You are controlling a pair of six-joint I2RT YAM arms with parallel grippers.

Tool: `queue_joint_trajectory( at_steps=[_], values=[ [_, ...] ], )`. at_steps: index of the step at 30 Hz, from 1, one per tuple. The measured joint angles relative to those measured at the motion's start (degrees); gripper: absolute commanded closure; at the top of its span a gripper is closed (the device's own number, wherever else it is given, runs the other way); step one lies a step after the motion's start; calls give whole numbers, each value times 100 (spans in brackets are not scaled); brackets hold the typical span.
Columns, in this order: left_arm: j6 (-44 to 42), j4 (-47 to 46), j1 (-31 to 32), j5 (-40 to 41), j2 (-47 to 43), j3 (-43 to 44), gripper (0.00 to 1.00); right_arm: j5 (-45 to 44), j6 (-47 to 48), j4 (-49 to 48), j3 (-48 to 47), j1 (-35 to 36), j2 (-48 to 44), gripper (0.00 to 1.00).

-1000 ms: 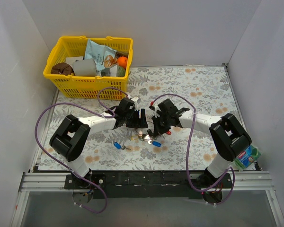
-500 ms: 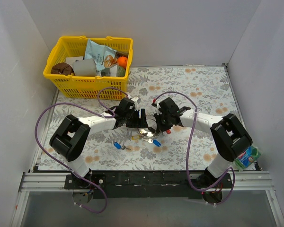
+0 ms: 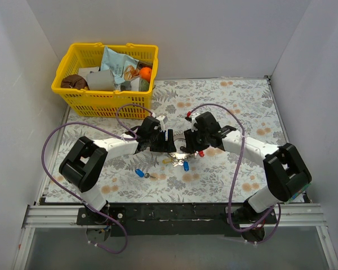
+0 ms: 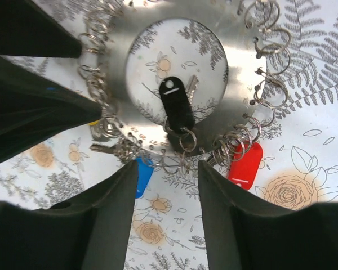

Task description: Put the keys on the keyring

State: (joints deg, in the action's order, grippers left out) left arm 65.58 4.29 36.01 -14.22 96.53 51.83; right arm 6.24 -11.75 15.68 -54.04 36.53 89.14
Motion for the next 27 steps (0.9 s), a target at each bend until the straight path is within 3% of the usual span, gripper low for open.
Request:
queue_joint_trajectory(
  at_steps=[7,11,21,27],
  values=[
    [0,-2,2,-9,0,0,34,254,15,-81,31,0,-586,27],
    [0,-2,2,-20,0,0,34,326,15,-85,90,0,-608,26],
    [0,-4,2,-22,0,0,33,479,-48,-74,179,0,-581,47],
    [0,-9,2,-20,0,-2,33,542,-184,-79,369,-7,-501,50]
  ],
)
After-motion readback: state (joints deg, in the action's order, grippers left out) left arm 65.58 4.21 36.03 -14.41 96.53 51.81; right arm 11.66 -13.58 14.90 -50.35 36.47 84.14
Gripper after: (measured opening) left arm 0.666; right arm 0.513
